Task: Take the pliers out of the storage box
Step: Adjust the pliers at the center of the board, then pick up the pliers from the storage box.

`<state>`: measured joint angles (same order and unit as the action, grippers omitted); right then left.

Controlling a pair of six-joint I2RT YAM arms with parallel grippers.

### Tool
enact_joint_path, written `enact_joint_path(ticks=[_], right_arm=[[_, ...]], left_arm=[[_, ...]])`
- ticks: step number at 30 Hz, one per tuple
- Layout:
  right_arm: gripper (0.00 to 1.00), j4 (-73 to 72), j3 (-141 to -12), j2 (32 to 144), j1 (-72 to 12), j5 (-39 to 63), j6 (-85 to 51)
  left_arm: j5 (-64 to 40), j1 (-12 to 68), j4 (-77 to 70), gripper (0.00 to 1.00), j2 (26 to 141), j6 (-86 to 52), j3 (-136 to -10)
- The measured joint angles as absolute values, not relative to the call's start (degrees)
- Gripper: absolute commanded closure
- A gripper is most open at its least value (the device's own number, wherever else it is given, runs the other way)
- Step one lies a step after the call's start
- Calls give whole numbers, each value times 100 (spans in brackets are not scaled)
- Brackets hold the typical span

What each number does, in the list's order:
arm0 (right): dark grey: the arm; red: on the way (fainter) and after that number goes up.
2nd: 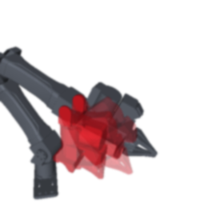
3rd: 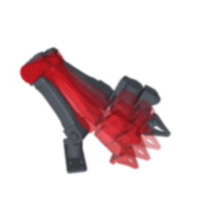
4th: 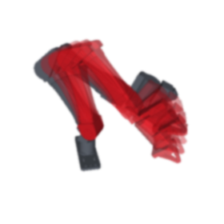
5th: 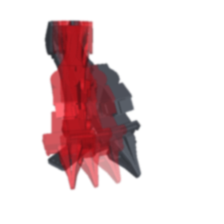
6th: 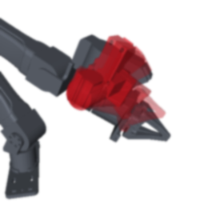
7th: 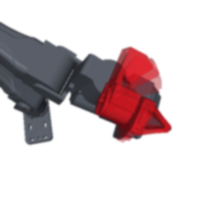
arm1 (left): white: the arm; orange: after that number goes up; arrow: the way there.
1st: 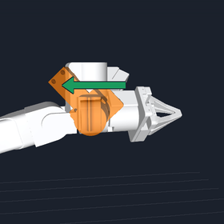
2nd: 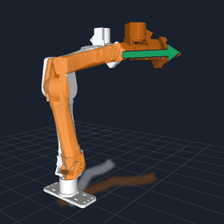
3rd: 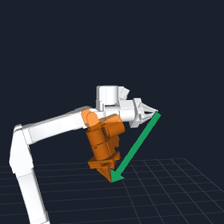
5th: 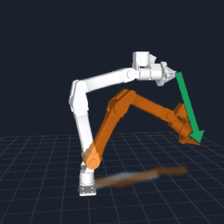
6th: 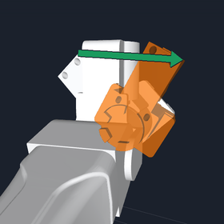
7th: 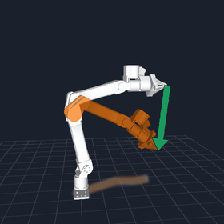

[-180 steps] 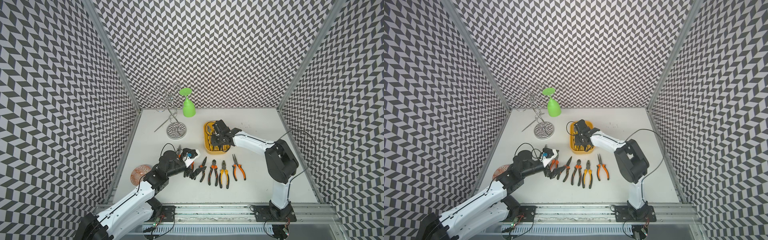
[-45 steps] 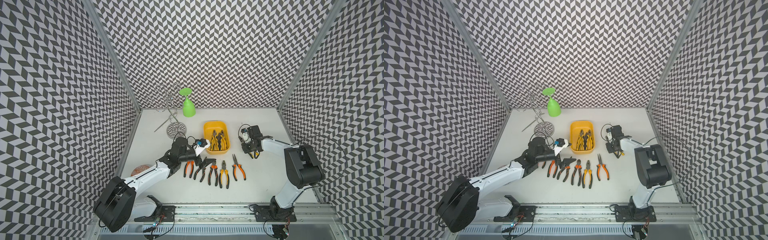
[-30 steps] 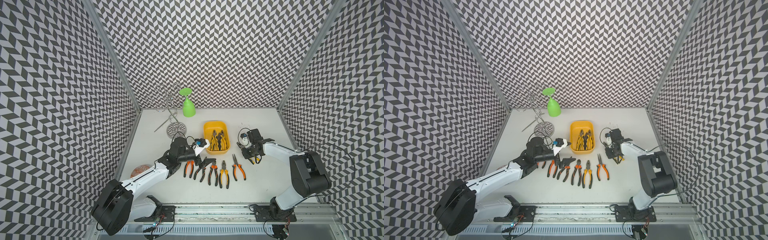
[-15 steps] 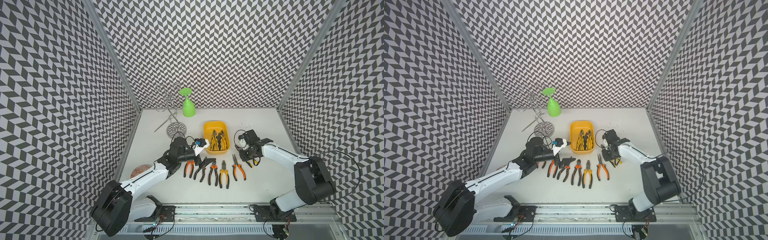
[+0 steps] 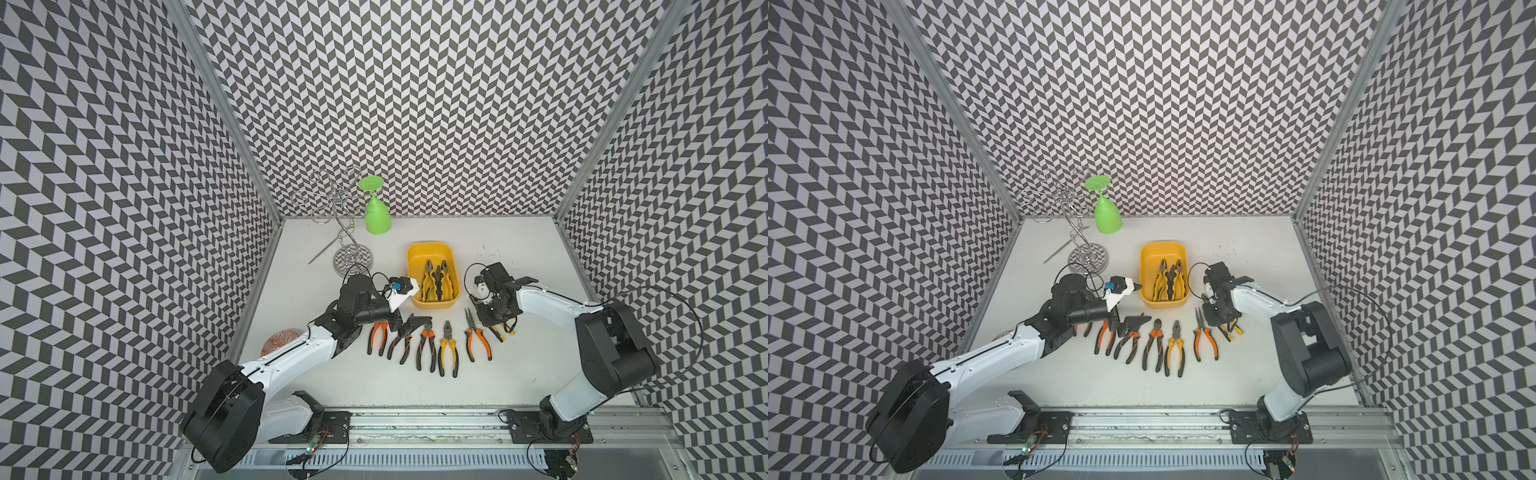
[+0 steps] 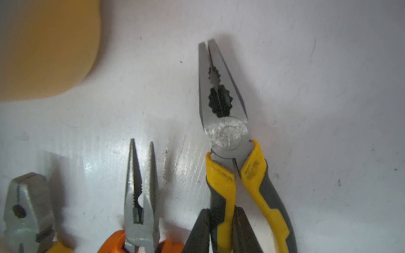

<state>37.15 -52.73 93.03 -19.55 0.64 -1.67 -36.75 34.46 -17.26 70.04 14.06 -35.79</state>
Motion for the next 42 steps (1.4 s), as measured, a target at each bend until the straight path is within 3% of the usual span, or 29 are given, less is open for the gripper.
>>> enact_joint_path(ticks=[1,2,17,31,37,42], right_arm=[[3,3712,-5275,9299,-1942,64,-156],[0,3708,-5277,9288,-1931,89,-152],[1,3288,-5120,7507,-1822,91,-45],[0,1717,-4134,5408,-1793,-342,-565],[1,1365,-3876,5315,-1562,117,-731],[1,1367,-3863,5435,-1518,548,-1057]], left_arm=[[-3675,3446,-1728,2,7004,1406,-3579],[-3675,3446,-1728,2,7004,1406,-3577],[-3500,3435,-1846,2,7325,910,-3656],[-1782,3509,-965,2,8392,-1306,-5542],[-1264,3647,395,15,9511,-1957,-7155],[-974,3752,1557,34,10527,-2329,-8191]])
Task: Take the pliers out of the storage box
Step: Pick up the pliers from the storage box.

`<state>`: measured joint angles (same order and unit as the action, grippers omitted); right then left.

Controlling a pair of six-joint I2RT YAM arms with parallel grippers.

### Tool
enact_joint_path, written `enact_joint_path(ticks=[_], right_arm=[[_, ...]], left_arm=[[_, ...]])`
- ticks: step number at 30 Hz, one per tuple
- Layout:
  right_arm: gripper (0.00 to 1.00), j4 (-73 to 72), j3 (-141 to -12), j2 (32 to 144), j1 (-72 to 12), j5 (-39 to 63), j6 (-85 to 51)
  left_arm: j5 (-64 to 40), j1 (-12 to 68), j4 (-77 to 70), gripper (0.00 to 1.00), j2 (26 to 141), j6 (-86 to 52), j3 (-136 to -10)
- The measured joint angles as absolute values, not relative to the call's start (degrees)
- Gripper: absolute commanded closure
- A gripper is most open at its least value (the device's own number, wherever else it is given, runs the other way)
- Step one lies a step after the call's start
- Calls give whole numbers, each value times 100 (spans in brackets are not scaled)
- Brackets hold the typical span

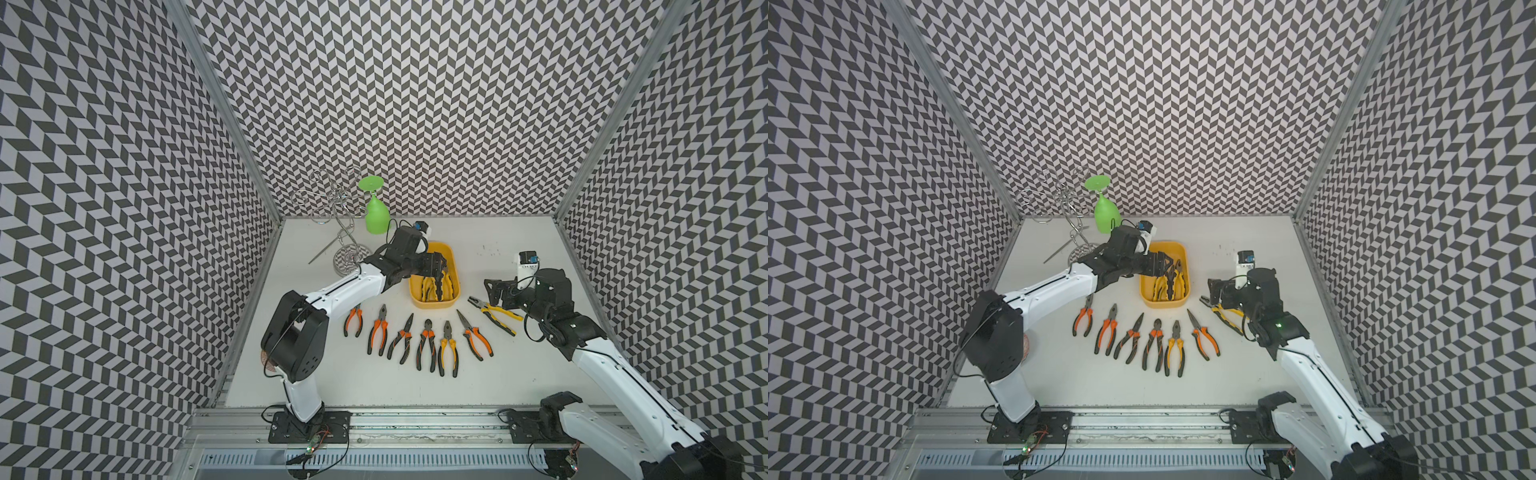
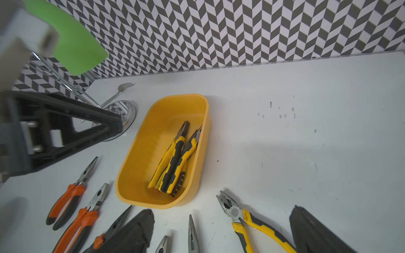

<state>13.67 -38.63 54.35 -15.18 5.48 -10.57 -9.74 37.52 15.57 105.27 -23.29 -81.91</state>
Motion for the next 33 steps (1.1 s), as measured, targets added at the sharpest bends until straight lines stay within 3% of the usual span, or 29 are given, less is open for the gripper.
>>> enact_joint_path(ticks=[3,10,22,26,33], right_arm=[[1,1363,-3861,5446,-1518,749,-1068],[1,1315,-3859,5443,-1518,1160,-1057],[0,1107,-3826,5334,-1518,1444,-1028],[0,1105,-3826,5336,-1518,1476,-1011],[0,1107,-3826,5341,-1518,1457,-1000]], left_arm=[[-816,3854,2128,52,10971,-2338,-8600],[-696,3898,2766,71,11465,-2152,-9015],[-110,3854,3138,70,12055,-1868,-9327],[38,3848,3114,64,12182,-1868,-9327],[128,3854,2985,63,12422,-1820,-9424]])
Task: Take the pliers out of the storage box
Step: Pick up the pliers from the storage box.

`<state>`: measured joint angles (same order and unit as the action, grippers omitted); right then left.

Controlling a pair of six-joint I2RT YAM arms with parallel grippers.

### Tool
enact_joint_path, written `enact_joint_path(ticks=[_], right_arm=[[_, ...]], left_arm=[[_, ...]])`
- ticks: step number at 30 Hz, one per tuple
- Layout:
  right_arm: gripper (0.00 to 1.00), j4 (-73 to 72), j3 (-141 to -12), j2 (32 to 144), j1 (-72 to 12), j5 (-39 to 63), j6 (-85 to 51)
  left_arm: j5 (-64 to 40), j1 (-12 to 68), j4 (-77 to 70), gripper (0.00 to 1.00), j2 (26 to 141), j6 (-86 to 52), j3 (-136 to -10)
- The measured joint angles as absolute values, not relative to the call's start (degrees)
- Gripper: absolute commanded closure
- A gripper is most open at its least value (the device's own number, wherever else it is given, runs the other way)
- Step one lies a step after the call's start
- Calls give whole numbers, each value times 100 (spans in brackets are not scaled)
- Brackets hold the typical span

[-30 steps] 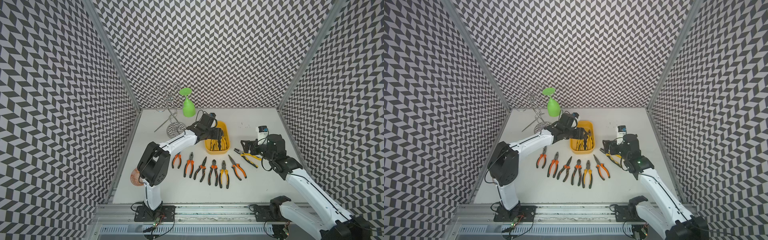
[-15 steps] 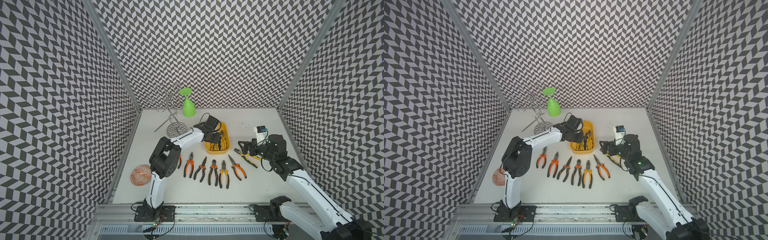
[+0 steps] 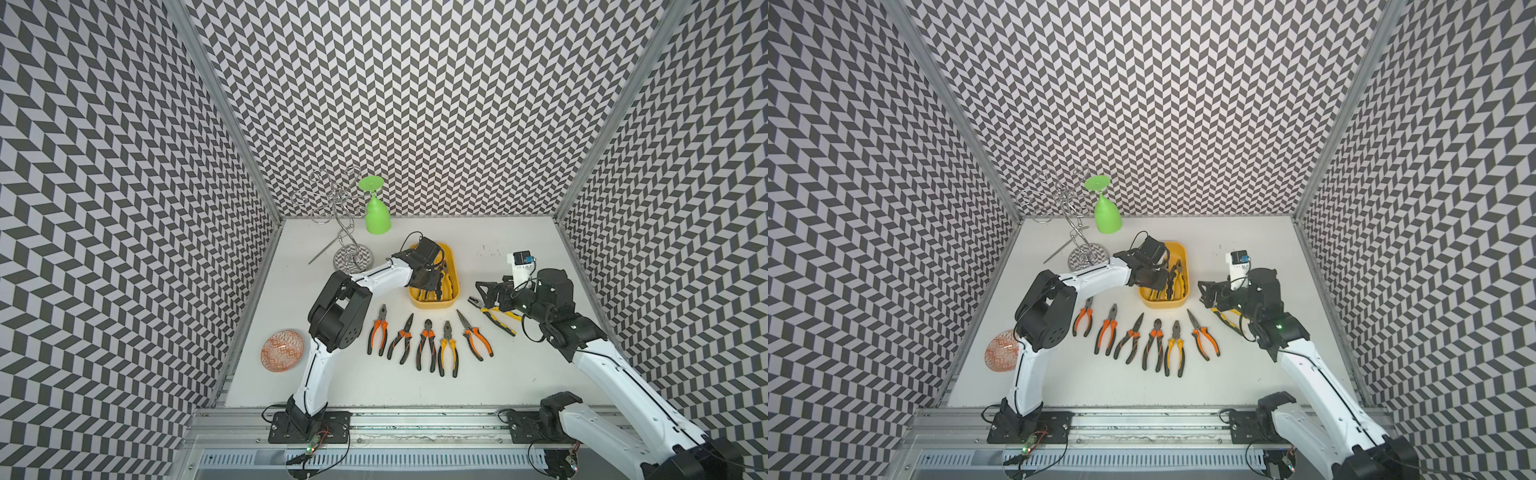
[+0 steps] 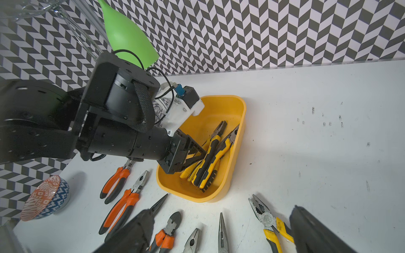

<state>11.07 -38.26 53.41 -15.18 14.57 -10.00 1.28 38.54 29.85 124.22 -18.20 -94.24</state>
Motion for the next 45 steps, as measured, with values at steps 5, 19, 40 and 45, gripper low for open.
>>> enact_joint_path(ticks=[5,19,40,45], right_arm=[[0,1107,-3826,5341,-1518,1411,-996],[0,1107,-3826,5339,-1518,1343,-987],[15,720,-4764,6598,-1433,2438,-2303],[26,823,-5288,7373,-1426,2766,-2615]], left_arm=[[167,3854,2923,67,12556,-1756,-9487],[266,3861,2746,100,12702,-1588,-9487],[185,3933,856,100,10757,-1579,-7555],[180,4198,110,100,10390,-1505,-7282]])
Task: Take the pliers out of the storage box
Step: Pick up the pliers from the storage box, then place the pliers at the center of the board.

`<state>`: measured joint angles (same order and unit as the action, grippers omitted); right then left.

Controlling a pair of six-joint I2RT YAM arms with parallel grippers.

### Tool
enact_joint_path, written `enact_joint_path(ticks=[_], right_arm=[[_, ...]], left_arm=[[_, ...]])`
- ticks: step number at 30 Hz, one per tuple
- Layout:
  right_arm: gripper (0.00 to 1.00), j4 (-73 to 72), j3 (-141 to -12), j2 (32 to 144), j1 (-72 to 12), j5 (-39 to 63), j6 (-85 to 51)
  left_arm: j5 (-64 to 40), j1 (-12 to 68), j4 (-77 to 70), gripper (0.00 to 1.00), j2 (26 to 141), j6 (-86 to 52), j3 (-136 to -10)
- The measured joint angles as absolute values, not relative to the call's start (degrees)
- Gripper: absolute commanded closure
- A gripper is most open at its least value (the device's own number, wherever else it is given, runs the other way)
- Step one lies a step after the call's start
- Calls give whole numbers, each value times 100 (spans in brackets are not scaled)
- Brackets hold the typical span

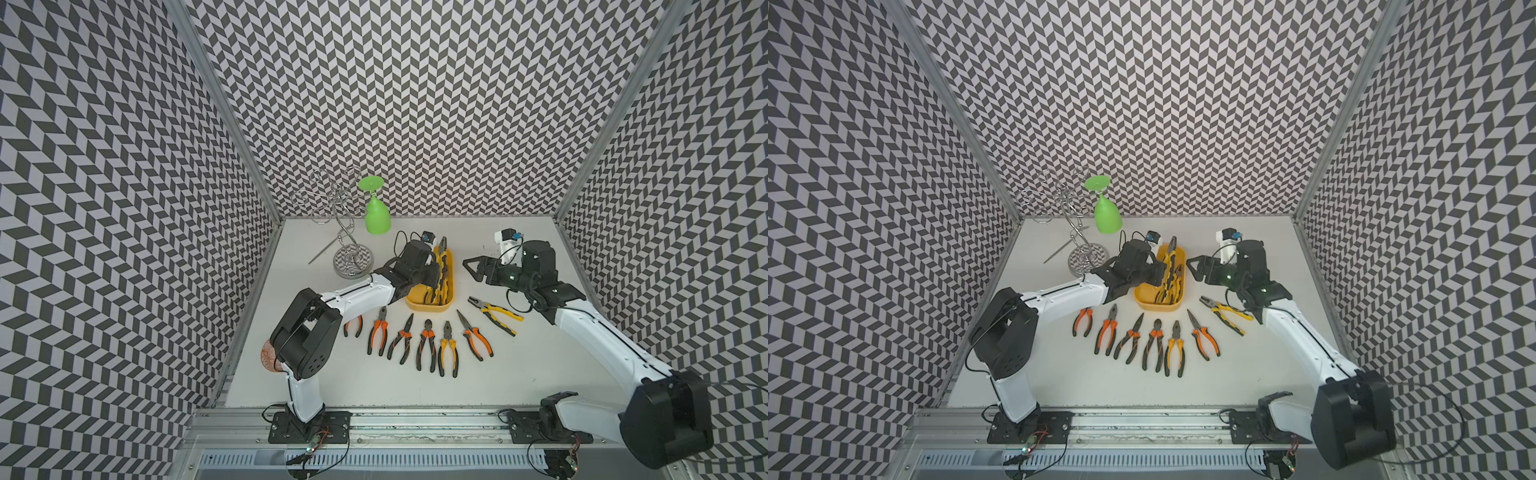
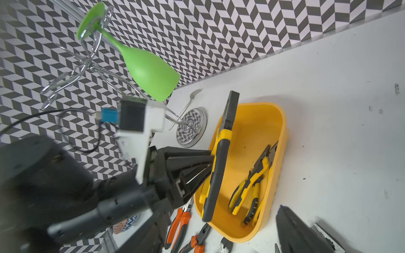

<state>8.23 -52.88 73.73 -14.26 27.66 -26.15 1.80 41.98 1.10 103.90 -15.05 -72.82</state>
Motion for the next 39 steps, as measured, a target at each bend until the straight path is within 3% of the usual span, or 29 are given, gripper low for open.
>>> enact_joint_path(ticks=[6,13,21,24,29,31,36,39], right_arm=[[34,978,-5760,7981,-1422,3135,-2685],[65,1114,-5769,8121,-1422,3234,-2816],[89,1310,-5811,8145,-1415,3146,-2978],[96,1361,-5819,8145,-1415,3146,-2985],[100,1601,-5822,8134,-1422,2956,-2893],[100,1839,-5861,8134,-1422,2731,-2788],[100,2578,-6202,8125,-1422,1791,-2285],[100,2945,-6407,8108,-1424,965,-1918]], left_arm=[[139,4609,-344,100,10241,-1452,-7196],[115,4888,-473,100,10241,-1417,-7155],[121,4954,-519,100,10230,-1411,-7109],[121,4965,-552,86,10226,-1409,-7081],[123,5002,-655,41,10088,-1378,-6949],[86,5002,-729,28,9913,-1380,-6860],[10,5028,-1079,4,9098,-1420,-6228],[-95,5022,-1258,2,8600,-1409,-5732]])
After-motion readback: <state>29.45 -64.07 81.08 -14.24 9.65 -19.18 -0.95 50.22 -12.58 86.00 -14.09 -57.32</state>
